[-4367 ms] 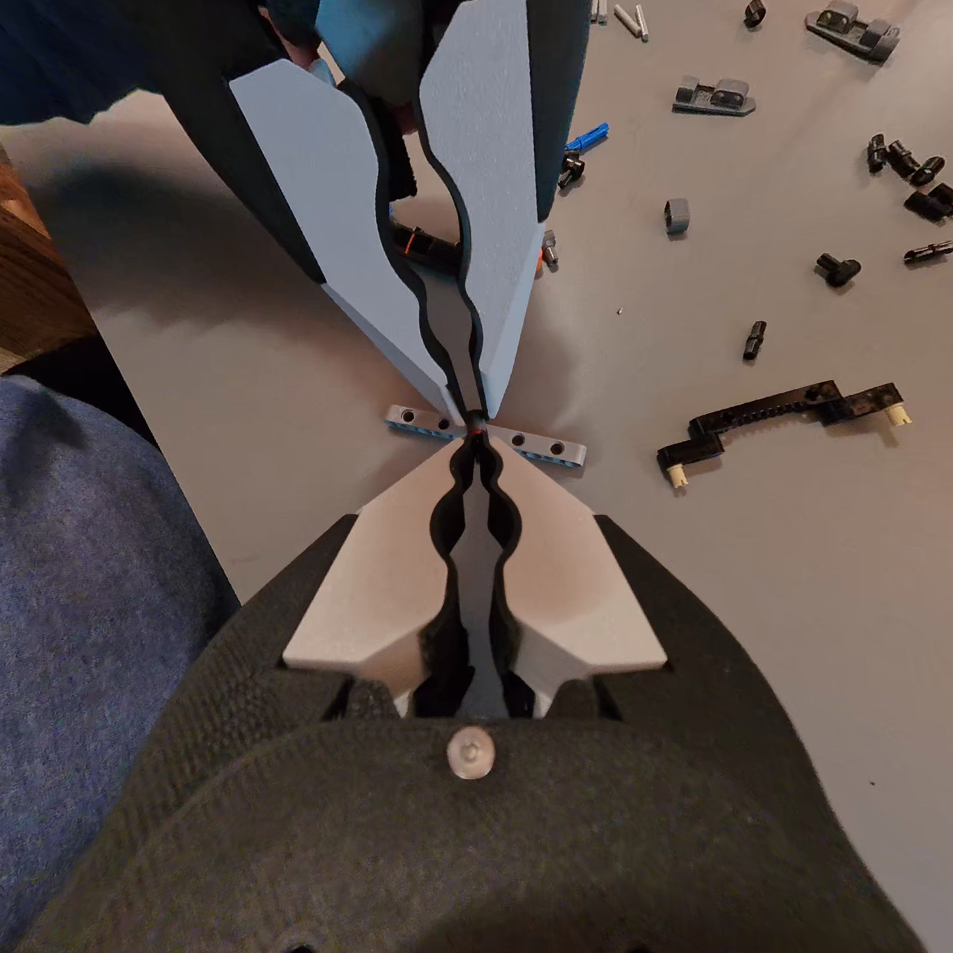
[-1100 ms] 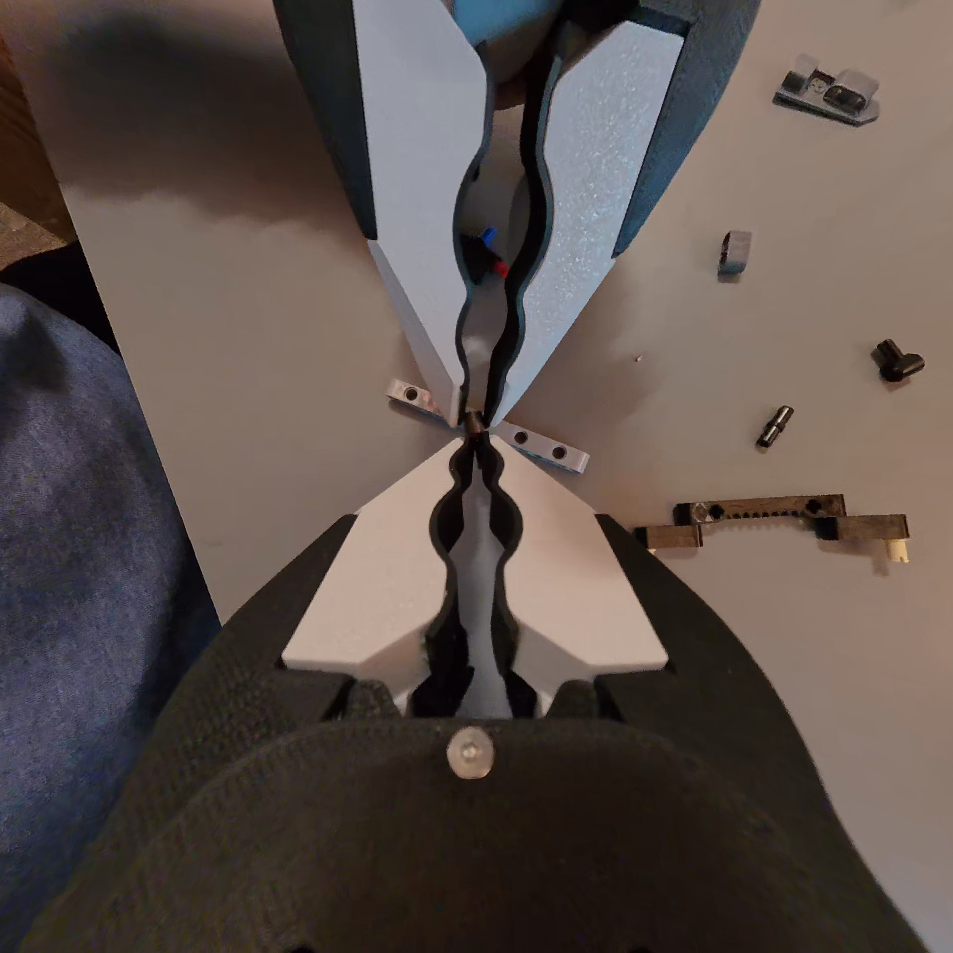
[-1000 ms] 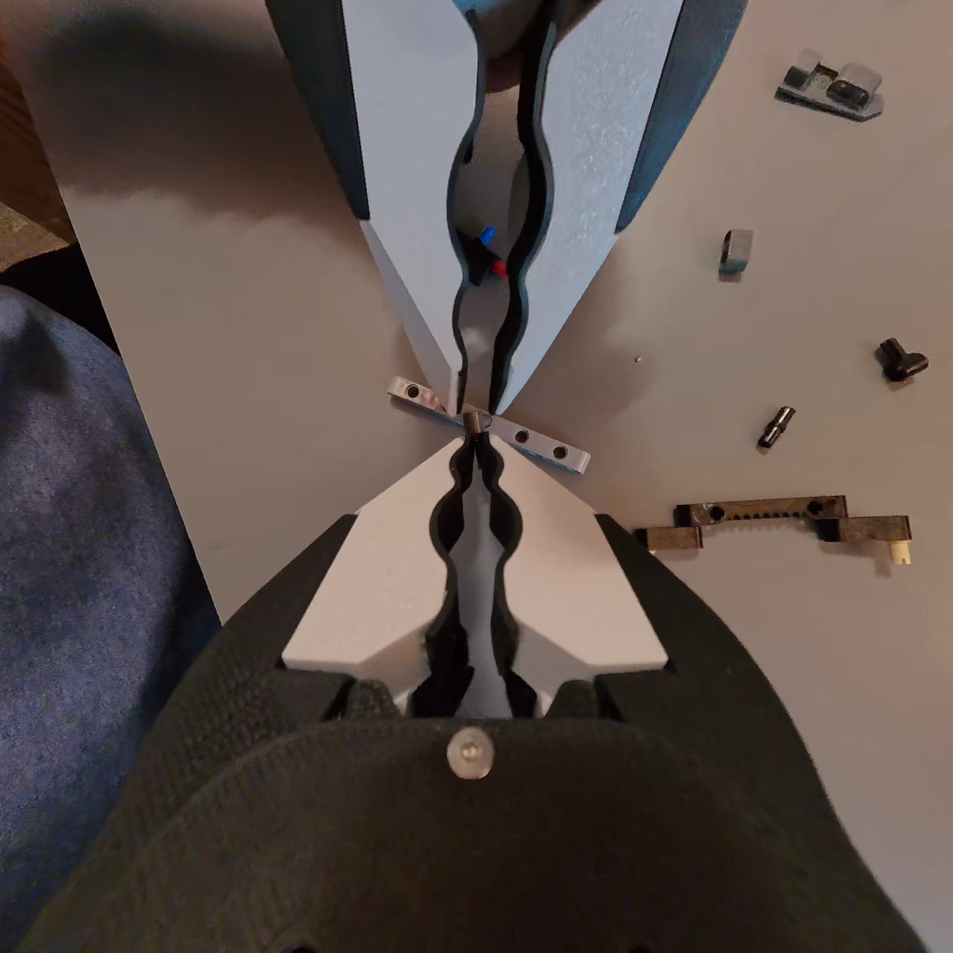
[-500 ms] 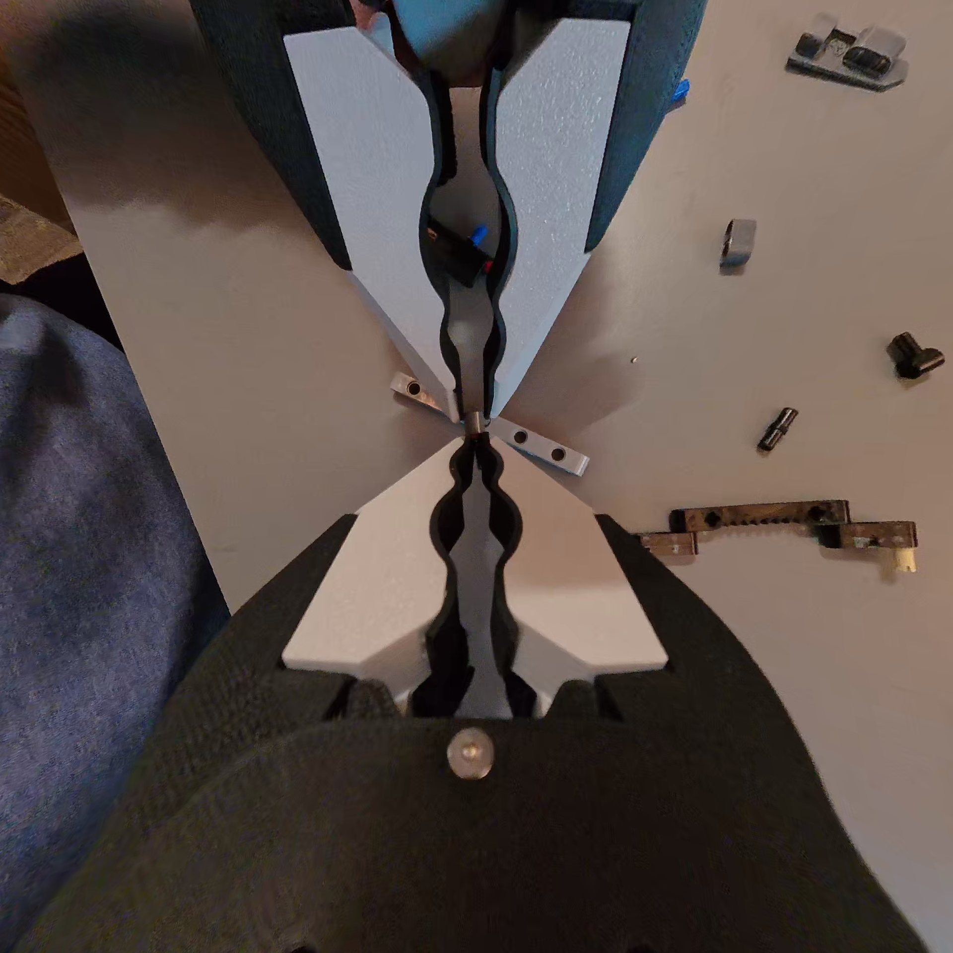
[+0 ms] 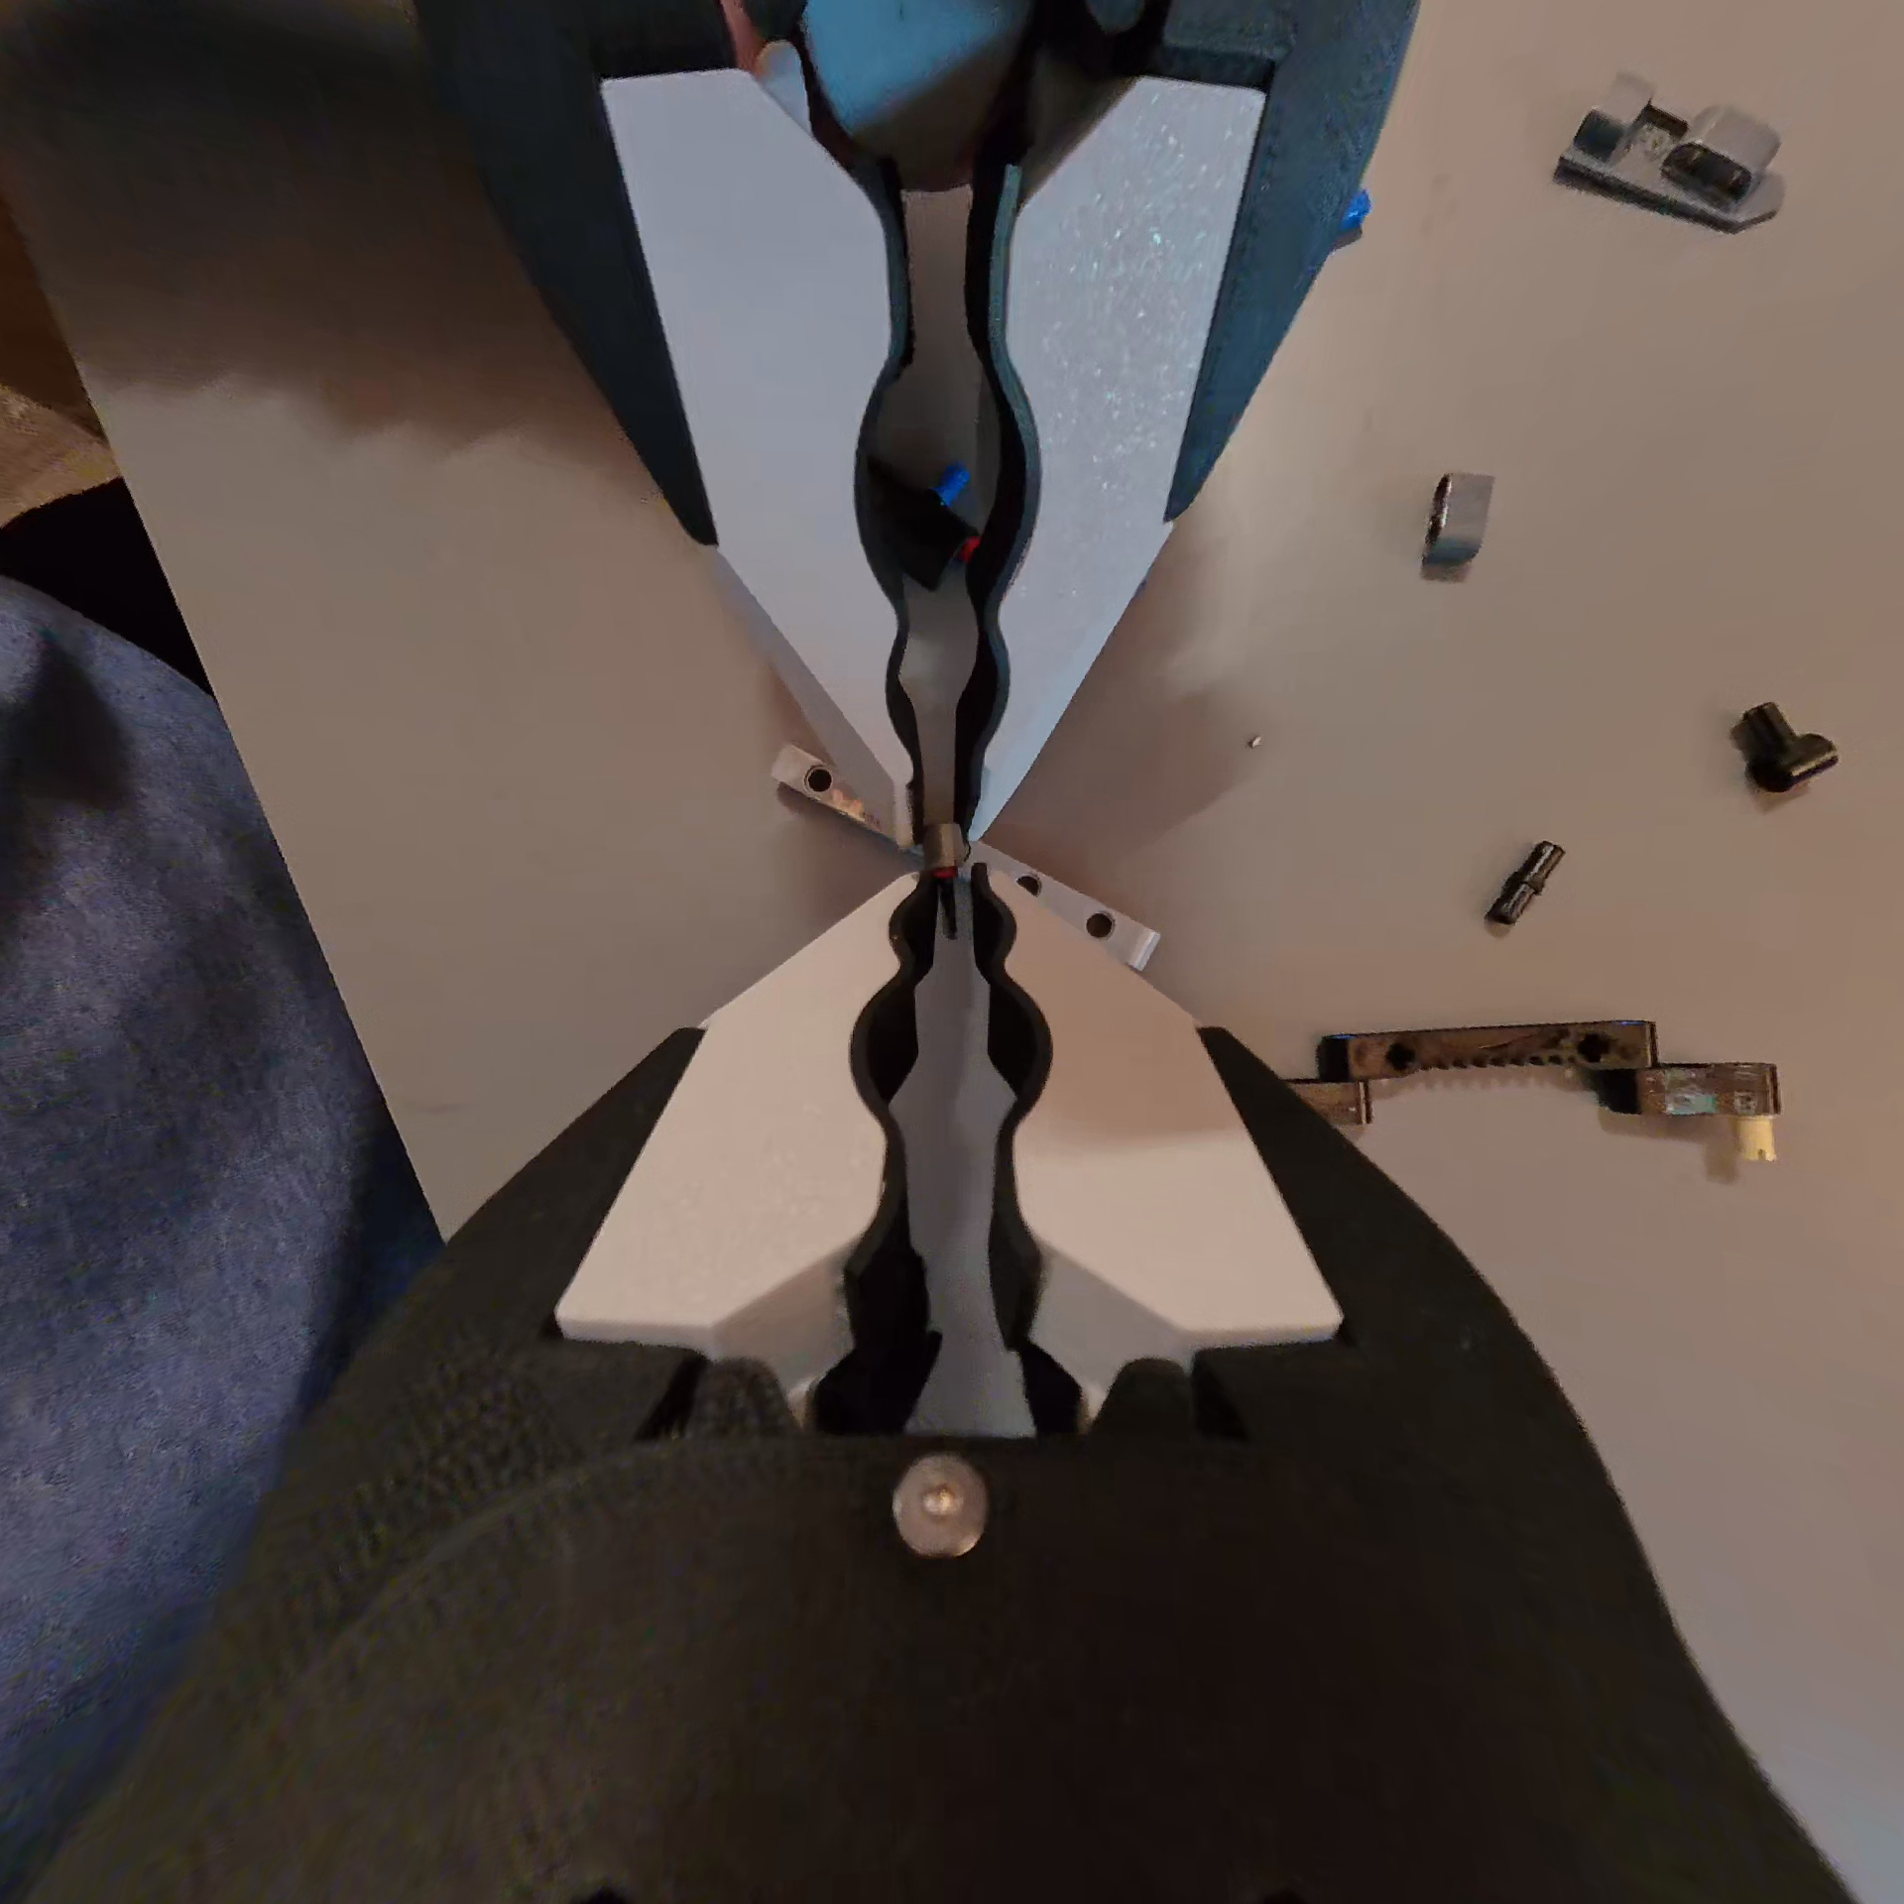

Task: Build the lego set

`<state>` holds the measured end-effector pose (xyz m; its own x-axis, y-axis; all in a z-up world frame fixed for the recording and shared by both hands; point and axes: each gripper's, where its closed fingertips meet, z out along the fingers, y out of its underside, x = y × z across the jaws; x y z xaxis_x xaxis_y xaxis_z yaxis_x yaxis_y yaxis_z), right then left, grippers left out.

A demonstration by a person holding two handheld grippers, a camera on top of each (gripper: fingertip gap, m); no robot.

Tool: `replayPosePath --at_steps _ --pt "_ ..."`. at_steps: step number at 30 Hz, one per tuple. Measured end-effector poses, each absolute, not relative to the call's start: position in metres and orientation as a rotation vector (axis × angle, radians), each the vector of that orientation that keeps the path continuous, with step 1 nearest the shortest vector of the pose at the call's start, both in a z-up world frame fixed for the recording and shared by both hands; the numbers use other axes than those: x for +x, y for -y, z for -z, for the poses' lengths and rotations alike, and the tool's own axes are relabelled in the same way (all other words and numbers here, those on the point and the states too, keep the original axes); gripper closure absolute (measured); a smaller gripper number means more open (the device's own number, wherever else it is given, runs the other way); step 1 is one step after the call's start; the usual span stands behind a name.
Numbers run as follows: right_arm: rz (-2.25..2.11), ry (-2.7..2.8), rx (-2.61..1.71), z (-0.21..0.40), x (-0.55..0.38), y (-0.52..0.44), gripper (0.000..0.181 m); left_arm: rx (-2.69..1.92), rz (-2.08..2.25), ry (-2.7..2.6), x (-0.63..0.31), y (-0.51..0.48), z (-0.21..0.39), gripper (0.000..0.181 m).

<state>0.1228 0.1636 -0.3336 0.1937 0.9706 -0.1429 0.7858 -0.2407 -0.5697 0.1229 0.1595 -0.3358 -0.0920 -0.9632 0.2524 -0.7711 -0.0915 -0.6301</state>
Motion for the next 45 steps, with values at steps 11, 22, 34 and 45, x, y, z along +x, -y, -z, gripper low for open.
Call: replayPosePath --at_steps 11,22,34,45 --pt "-0.639 1.683 -2.052 0.337 0.122 -0.164 0.178 -1.908 0.900 -1.928 0.123 -0.159 0.345 0.178" --pt "-0.717 1.620 -2.031 0.334 0.130 -0.163 0.170 -1.908 0.833 -1.981 0.128 -0.156 0.344 0.181" --pt "-0.766 1.564 -2.002 0.326 0.146 -0.163 0.174 -1.885 0.536 -1.912 0.118 -0.182 0.329 0.166" --pt "-0.856 1.493 -1.962 0.321 0.145 -0.162 0.177 -1.997 0.429 -1.885 0.117 -0.181 0.341 0.152"
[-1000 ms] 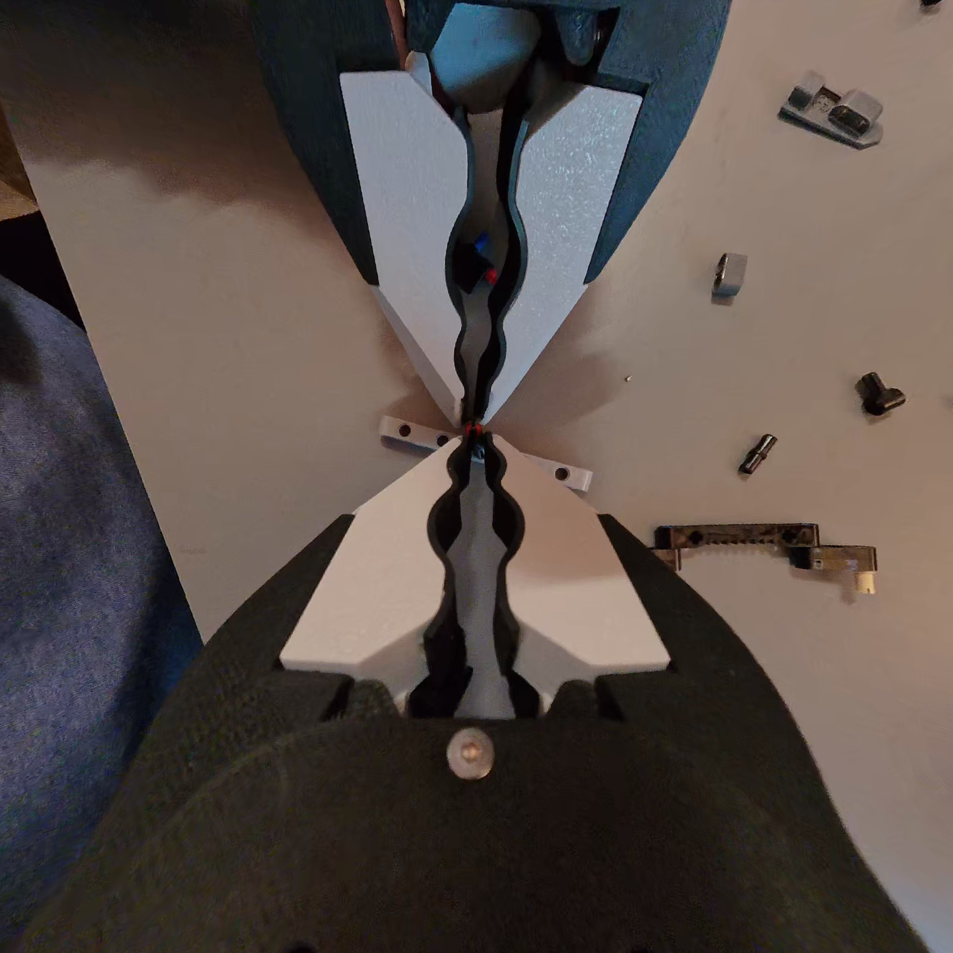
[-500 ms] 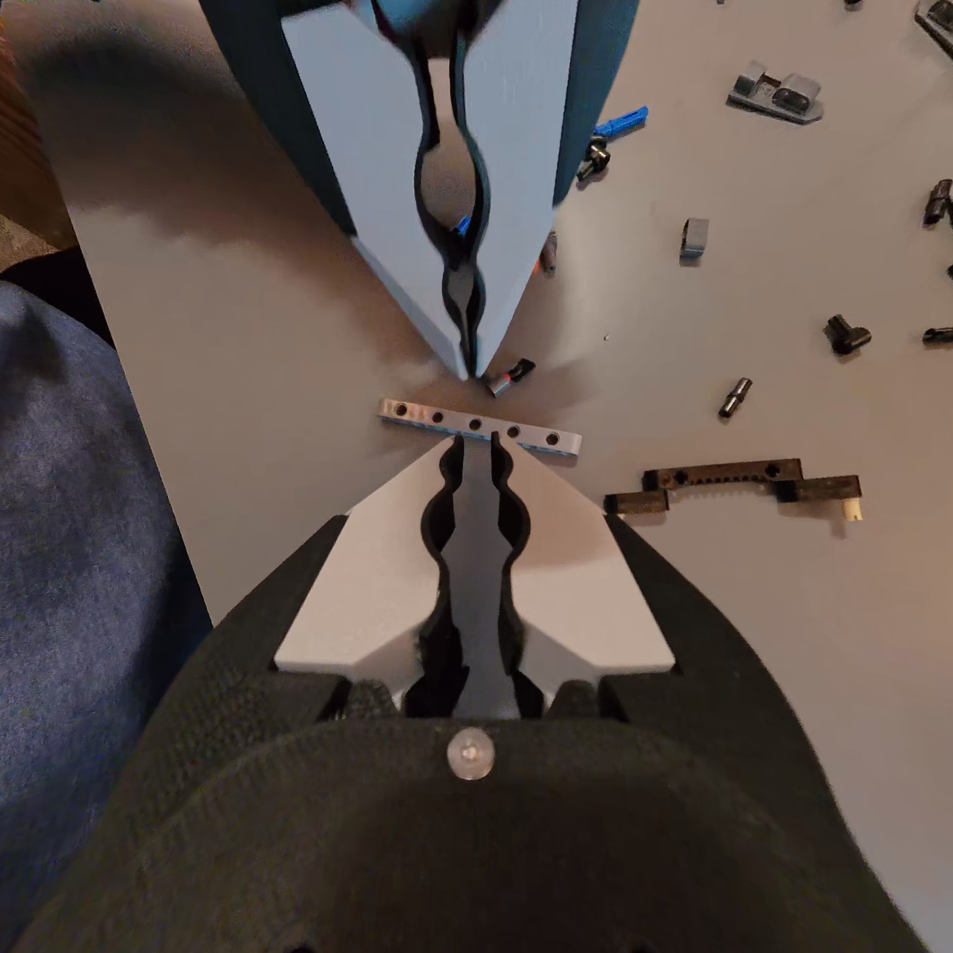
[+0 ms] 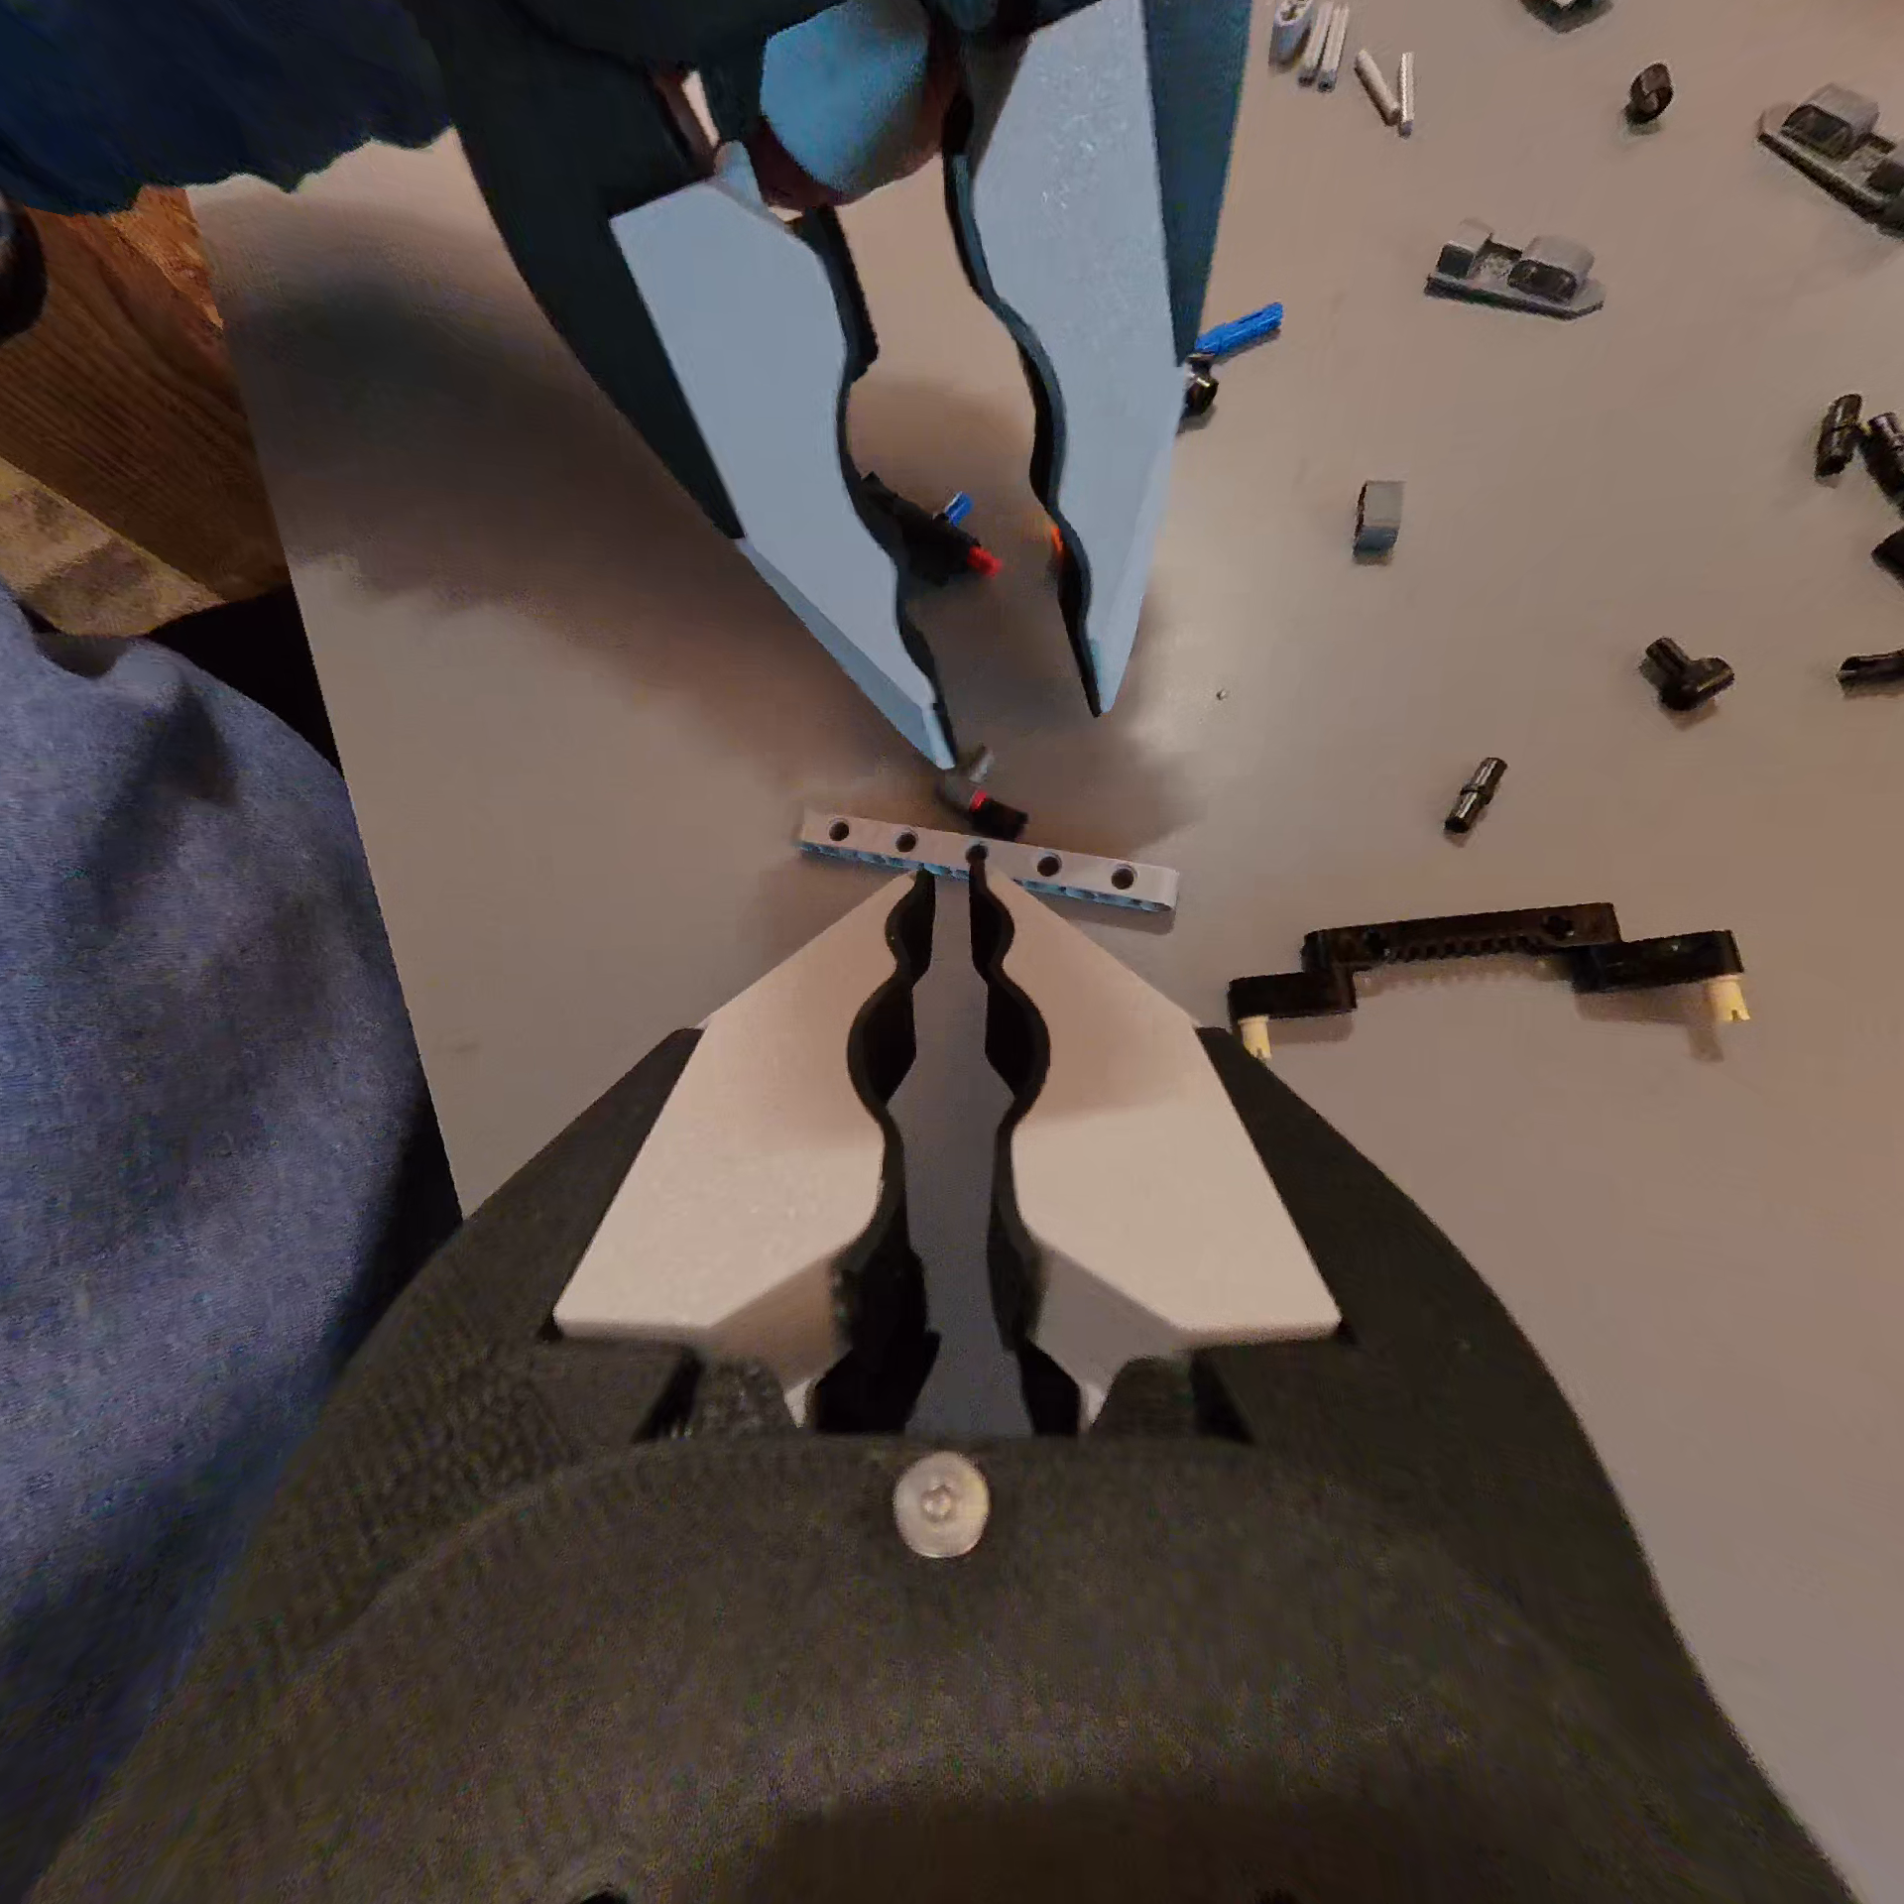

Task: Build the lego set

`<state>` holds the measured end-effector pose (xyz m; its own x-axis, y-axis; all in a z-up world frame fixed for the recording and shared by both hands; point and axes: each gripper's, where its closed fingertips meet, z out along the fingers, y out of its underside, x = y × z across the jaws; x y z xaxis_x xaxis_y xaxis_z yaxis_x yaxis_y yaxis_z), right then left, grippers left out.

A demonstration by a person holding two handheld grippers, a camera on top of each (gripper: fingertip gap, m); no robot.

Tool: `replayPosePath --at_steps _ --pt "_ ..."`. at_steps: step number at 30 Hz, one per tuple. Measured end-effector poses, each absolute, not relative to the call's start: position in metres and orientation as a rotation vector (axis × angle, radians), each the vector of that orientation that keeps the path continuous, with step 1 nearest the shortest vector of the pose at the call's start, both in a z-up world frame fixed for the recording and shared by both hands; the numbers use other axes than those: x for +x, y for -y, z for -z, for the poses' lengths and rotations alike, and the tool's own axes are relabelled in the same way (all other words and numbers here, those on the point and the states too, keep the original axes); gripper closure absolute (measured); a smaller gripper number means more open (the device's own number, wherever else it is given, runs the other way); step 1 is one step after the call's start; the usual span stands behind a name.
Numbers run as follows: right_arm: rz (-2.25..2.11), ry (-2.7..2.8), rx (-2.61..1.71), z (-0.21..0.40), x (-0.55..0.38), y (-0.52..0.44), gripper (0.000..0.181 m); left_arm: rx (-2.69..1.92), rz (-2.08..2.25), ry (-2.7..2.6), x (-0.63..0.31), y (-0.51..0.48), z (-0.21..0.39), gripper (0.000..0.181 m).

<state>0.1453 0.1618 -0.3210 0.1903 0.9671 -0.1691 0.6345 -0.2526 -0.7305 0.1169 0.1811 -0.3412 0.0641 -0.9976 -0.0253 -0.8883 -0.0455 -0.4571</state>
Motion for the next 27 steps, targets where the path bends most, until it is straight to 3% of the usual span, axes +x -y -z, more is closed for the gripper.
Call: replayPosePath --at_steps 8,11,20,27 --pt "-0.894 1.485 -1.935 0.321 0.145 -0.163 0.177 -2.035 0.437 -1.839 0.118 -0.168 0.347 0.154" --pt "-0.899 1.483 -1.925 0.320 0.146 -0.163 0.178 -2.006 0.405 -1.849 0.120 -0.172 0.347 0.169" --pt "-0.844 1.514 -1.812 0.316 0.141 -0.167 0.172 -1.959 0.371 -1.848 0.120 -0.175 0.348 0.178" --pt "-0.592 1.713 -1.422 0.291 0.130 -0.167 0.163 -1.978 0.723 -1.758 0.126 -0.166 0.310 0.179"
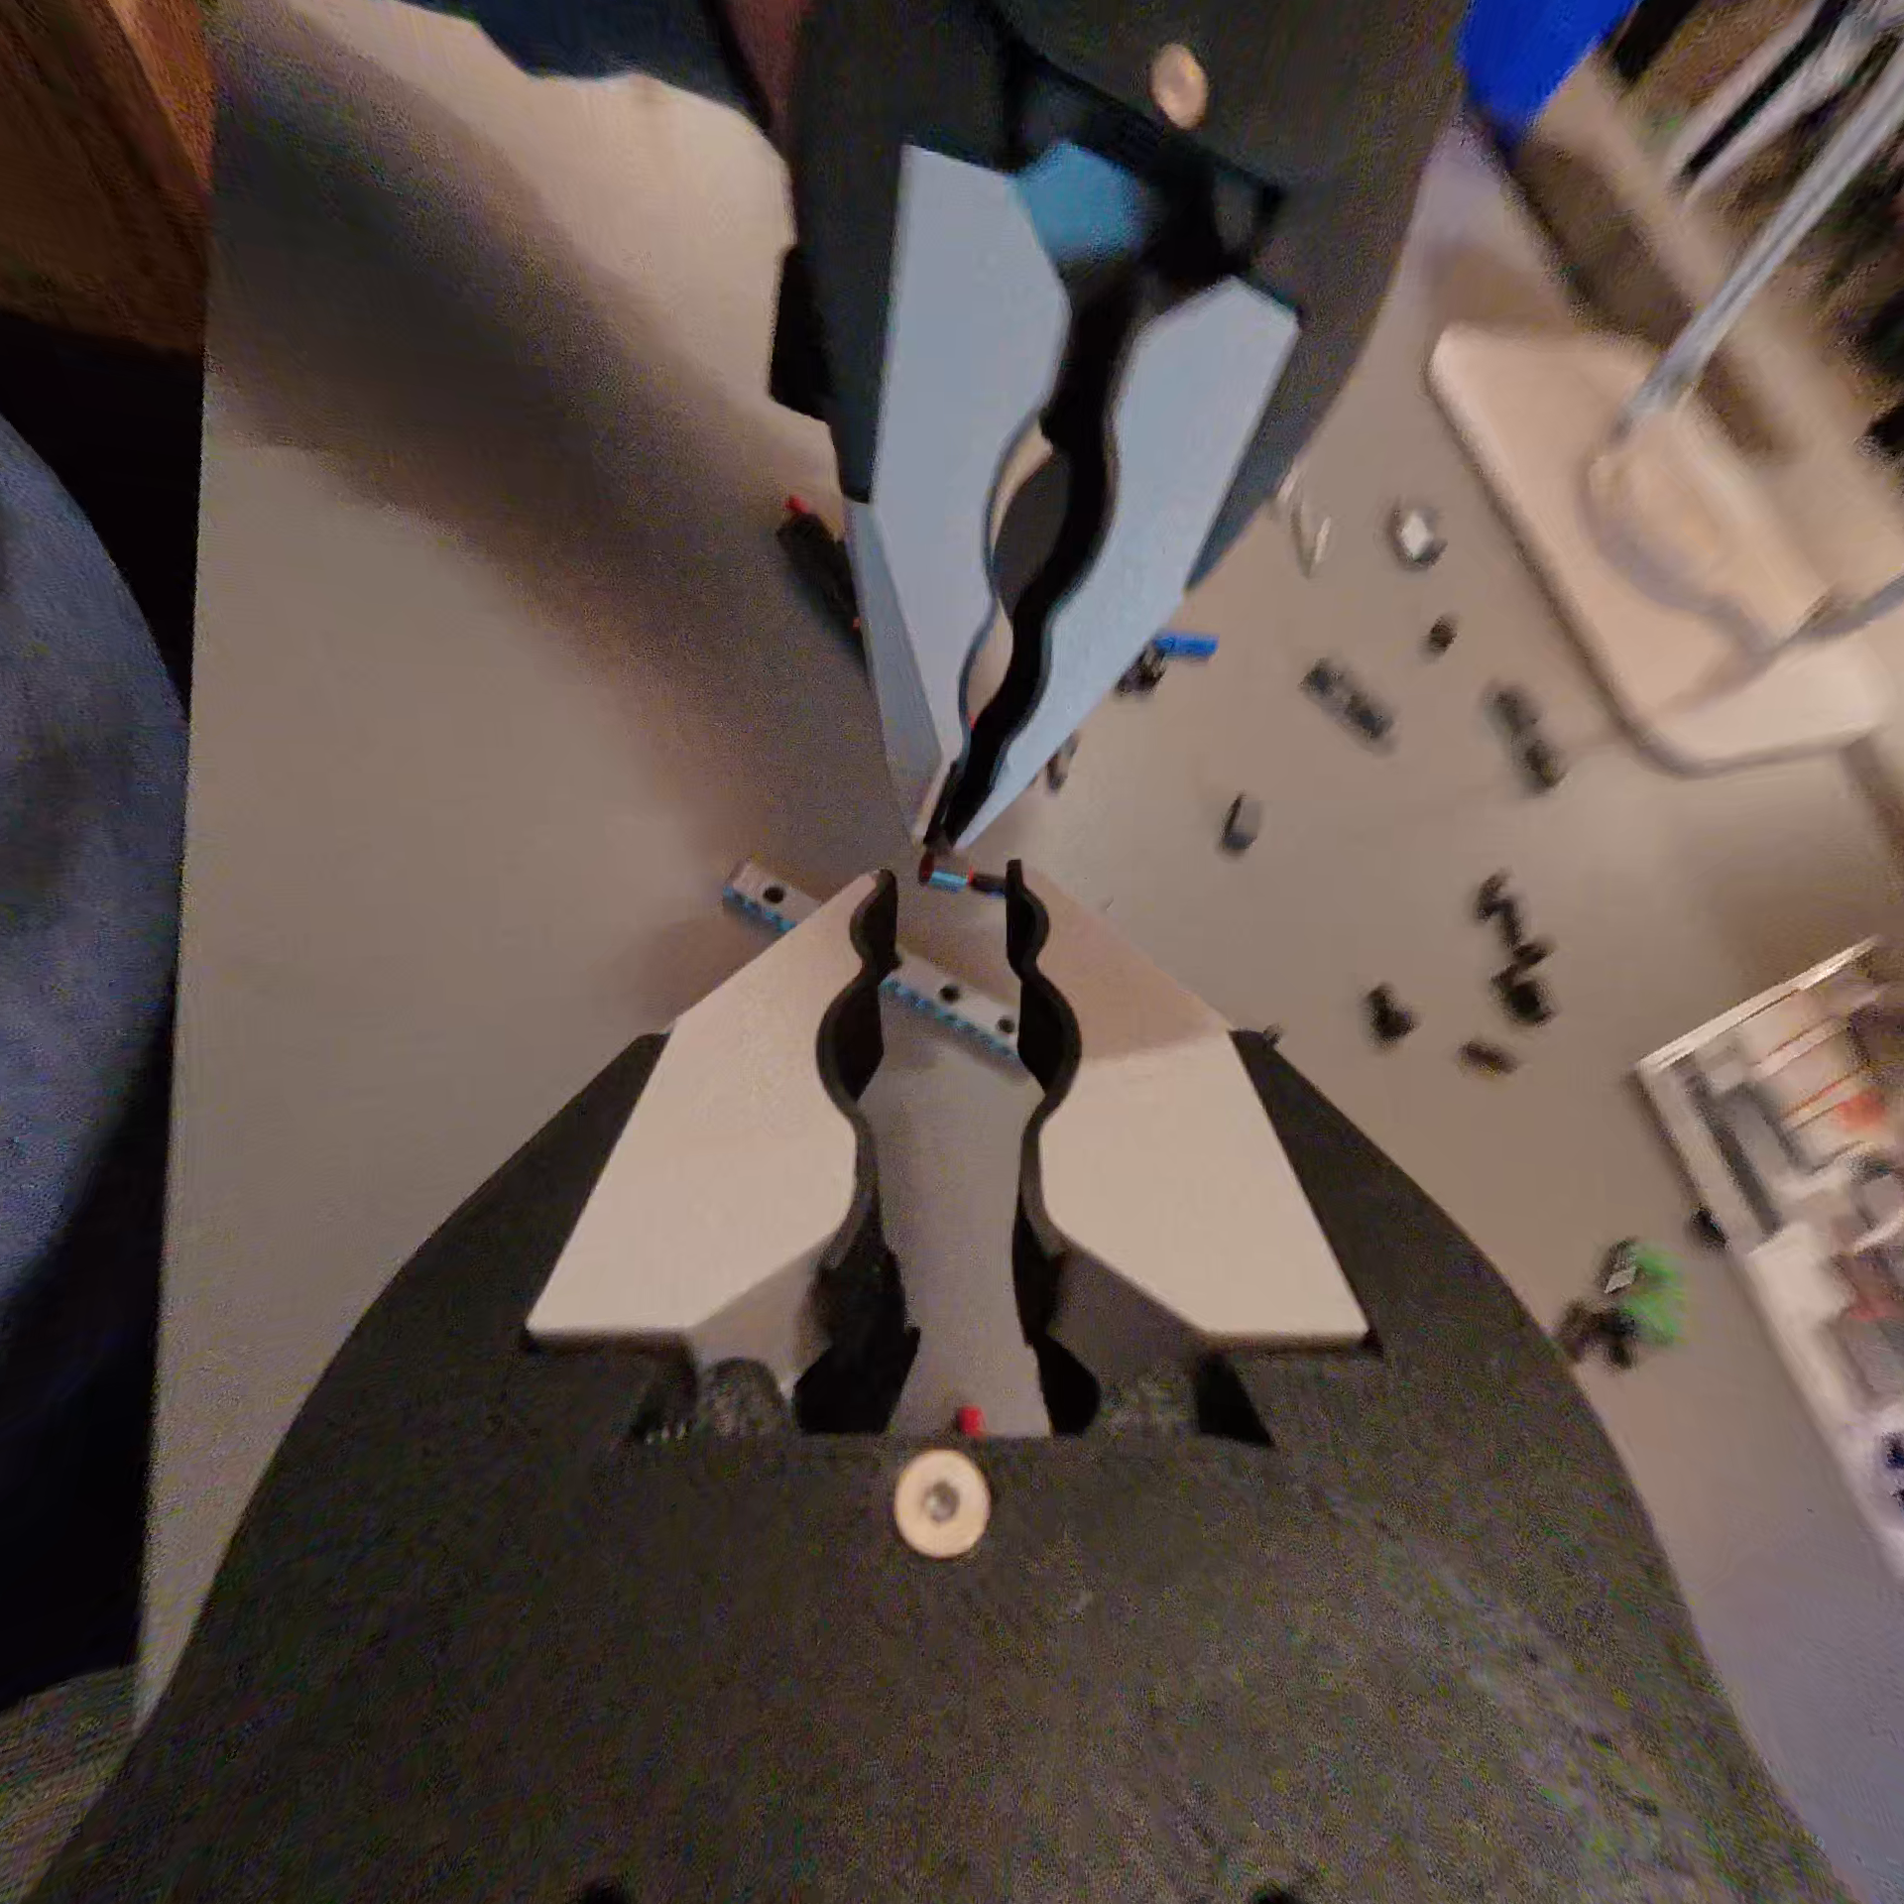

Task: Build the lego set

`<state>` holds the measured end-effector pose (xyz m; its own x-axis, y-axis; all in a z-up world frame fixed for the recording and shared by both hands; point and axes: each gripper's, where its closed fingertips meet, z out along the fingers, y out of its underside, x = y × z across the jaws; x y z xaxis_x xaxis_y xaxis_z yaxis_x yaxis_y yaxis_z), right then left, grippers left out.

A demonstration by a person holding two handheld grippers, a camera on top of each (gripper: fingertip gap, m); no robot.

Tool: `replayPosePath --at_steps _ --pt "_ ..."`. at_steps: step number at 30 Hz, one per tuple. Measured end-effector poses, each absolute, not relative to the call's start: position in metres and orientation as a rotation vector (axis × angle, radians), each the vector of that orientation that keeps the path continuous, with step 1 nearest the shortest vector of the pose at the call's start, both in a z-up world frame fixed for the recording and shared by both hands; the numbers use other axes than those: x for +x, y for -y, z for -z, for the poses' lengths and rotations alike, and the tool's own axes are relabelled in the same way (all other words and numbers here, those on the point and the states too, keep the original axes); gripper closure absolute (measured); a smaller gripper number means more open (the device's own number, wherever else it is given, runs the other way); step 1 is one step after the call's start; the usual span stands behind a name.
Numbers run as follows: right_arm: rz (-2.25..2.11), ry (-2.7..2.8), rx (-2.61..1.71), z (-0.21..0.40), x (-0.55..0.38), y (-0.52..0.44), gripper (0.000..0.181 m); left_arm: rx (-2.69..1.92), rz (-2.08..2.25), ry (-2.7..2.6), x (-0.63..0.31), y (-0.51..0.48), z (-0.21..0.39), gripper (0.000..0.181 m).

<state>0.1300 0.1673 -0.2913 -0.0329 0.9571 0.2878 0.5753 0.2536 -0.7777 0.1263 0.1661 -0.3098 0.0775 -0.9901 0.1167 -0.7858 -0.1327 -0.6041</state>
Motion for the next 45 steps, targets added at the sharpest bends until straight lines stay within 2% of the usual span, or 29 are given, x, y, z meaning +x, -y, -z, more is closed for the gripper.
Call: replayPosePath --at_steps 4,12,17,22,23,27,31,34,39,45 --pt "-0.474 1.798 -1.206 0.273 0.126 -0.163 0.167 -1.952 0.975 -1.708 0.131 -0.162 0.281 0.179" --pt "-0.464 1.873 -1.073 0.258 0.129 -0.156 0.176 -1.893 1.288 -1.721 0.134 -0.149 0.261 0.179" --pt "-0.526 1.892 -1.060 0.254 0.130 -0.151 0.171 -1.876 1.381 -1.714 0.135 -0.147 0.258 0.179" --pt "-0.502 1.910 -1.083 0.256 0.132 -0.152 0.177 -1.879 1.434 -1.717 0.136 -0.146 0.259 0.178" --pt "-0.506 1.906 -1.105 0.257 0.133 -0.155 0.177 -1.884 1.415 -1.697 0.137 -0.150 0.259 0.178" --pt "-0.557 1.905 -1.240 0.262 0.144 -0.163 0.177 -1.971 1.166 -1.590 0.132 -0.165 0.265 0.150" --pt "-0.603 1.956 -1.394 0.282 0.151 -0.167 0.177 -2.073 0.887 -1.466 0.130 -0.150 0.291 0.145" --pt "-0.608 2.004 -1.489 0.299 0.150 -0.168 0.177 -2.194 0.571 -1.374 0.123 -0.145 0.327 0.149" --pt "-0.614 2.082 -1.565 0.314 0.149 -0.167 0.177 -2.252 0.541 -1.136 0.137 -0.135 0.343 0.151" --pt "-0.608 2.150 -1.577 0.314 0.148 -0.167 0.177 -2.212 0.330 -1.122 0.132 -0.149 0.347 0.174"
